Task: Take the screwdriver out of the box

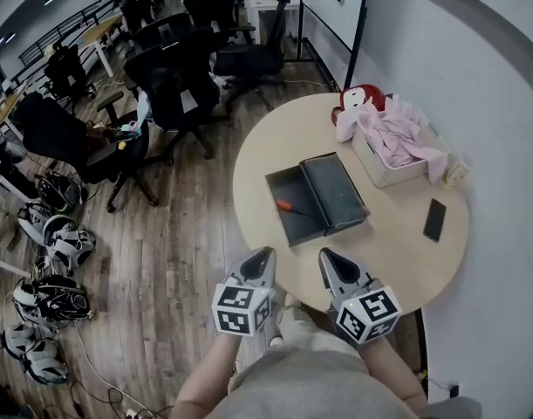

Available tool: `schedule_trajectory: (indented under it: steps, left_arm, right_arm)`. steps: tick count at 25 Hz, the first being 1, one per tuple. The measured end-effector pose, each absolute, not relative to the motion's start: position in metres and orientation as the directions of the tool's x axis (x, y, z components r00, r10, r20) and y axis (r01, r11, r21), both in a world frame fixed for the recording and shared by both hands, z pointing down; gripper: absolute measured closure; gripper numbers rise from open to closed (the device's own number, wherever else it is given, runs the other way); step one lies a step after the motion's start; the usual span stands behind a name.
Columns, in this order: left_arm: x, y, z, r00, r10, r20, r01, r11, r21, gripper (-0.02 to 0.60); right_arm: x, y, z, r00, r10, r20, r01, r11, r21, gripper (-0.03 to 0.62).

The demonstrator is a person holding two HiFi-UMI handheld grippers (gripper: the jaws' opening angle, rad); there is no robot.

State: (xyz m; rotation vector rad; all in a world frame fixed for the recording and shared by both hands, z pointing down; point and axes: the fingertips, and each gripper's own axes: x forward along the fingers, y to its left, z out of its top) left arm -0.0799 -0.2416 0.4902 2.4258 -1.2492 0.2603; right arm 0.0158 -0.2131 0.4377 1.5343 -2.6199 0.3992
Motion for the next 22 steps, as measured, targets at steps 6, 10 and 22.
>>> schedule_trajectory:
  steps: [6,10,22]
  left_arm:
    - [-0.065,-0.282,0.519,0.61,-0.678,0.41,-0.789,-0.57,0.229,0.575]
    - [-0.052,-0.306,0.539,0.649,-0.602,0.466,-0.746,-0.625,0.231,0.556]
    - [-0.008,-0.378,0.596,0.638,-0.361,0.68,-0.468,-0.883,-0.03,0.38]
  right_arm:
    - [0.03,-0.254,0.441,-0.492,-0.847,0.202,-0.868,0.46,-0.185,0.594]
    - [0.035,-0.279,0.443,-0.498,-0.842,0.207,-0.865,0.465,-0.19,0.594]
    - [0.052,-0.314,0.461,-0.505,-0.823,0.261,-0.86,0.455,-0.232,0.594]
